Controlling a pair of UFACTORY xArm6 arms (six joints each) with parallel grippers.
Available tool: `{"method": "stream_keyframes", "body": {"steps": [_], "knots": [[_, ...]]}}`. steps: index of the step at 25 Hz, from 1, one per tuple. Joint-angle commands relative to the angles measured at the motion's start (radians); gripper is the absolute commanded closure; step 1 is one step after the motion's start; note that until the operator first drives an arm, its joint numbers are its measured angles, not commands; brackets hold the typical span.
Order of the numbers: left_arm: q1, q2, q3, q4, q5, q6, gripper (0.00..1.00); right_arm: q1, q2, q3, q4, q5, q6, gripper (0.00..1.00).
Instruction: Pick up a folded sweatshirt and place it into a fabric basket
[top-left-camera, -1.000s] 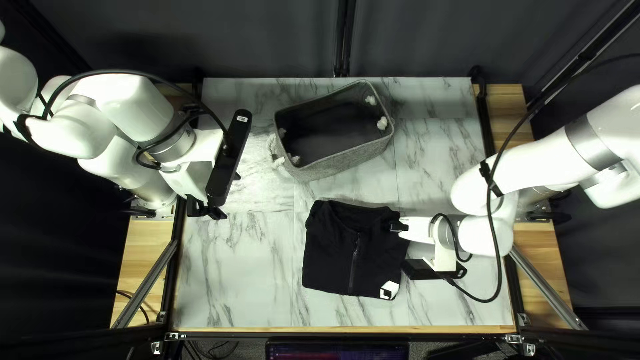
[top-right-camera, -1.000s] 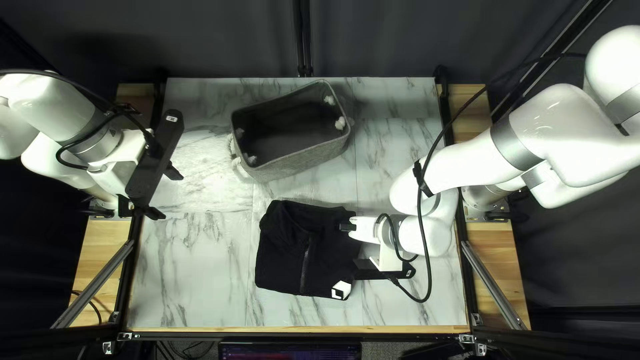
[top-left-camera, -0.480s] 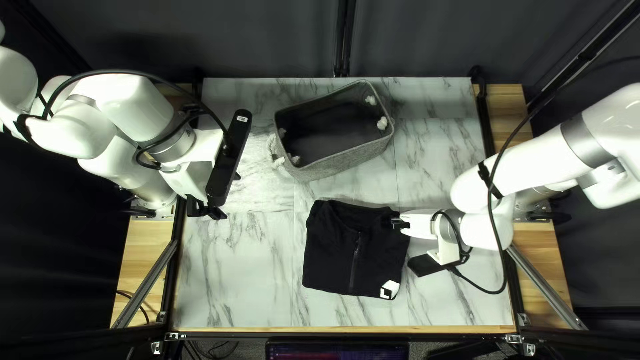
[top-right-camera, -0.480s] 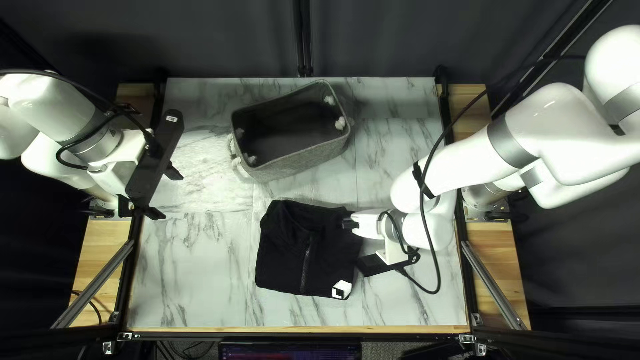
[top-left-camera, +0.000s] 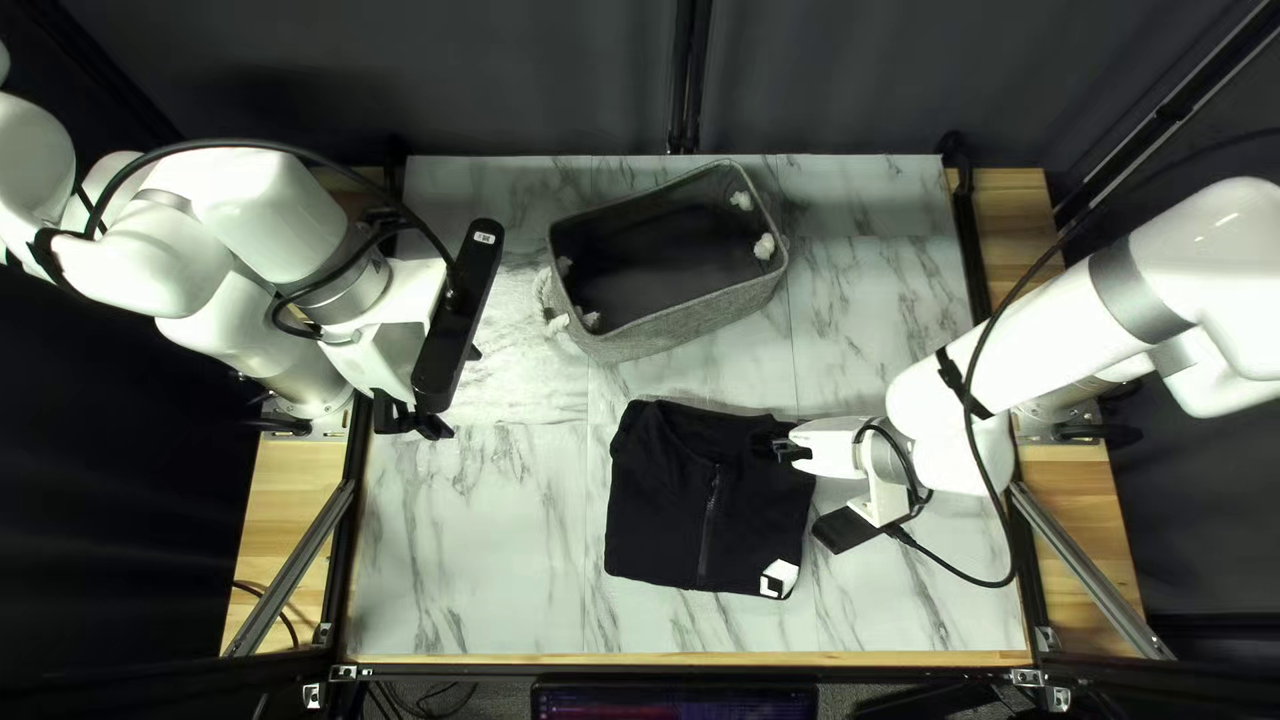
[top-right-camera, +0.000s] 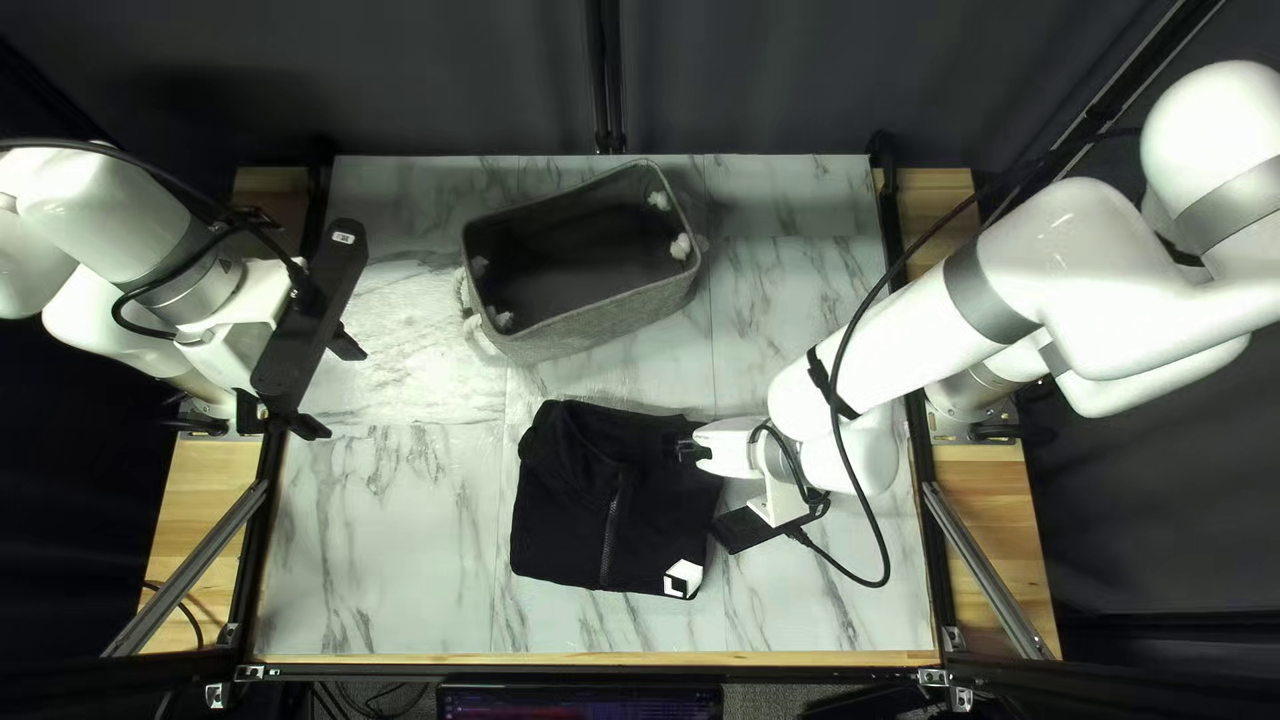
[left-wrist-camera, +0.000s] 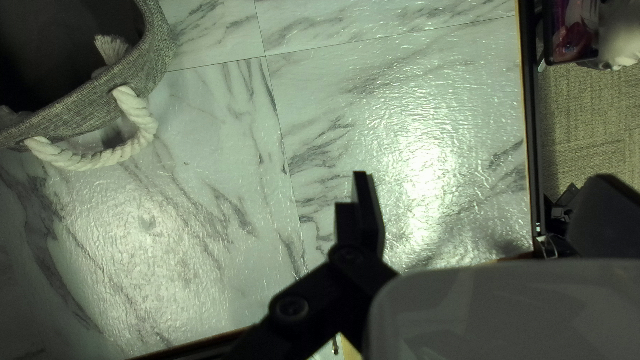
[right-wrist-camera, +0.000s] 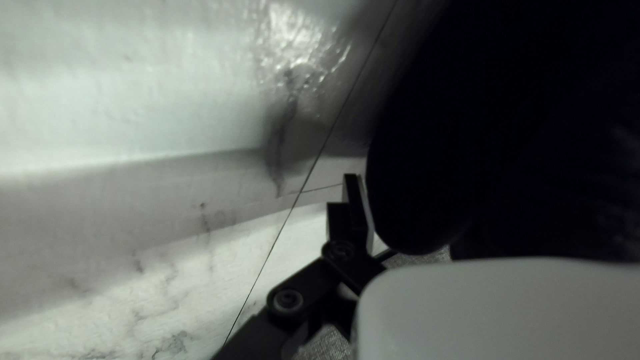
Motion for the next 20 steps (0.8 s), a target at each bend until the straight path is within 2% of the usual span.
{"method": "stream_keyframes", "body": {"steps": [1, 5, 9, 15, 20], "knots": [[0.0, 0.0, 0.0, 0.0, 0.0, 0.0, 0.0, -0.002, -0.002, -0.005, 0.006, -0.004, -0.012, 1.0], [0.0, 0.0, 0.0, 0.0, 0.0, 0.0, 0.0, -0.004, -0.002, -0.006, 0.002, -0.007, -0.011, 1.0], [0.0, 0.0, 0.0, 0.0, 0.0, 0.0, 0.0, 0.003, -0.015, -0.003, 0.048, -0.004, -0.04, 1.0], [0.0, 0.0, 0.0, 0.0, 0.0, 0.0, 0.0, 0.041, -0.06, -0.003, 0.23, 0.035, -0.163, 1.0], [0.0, 0.0, 0.0, 0.0, 0.0, 0.0, 0.0, 0.066, -0.086, 0.003, 0.295, 0.058, -0.193, 1.0]]}}
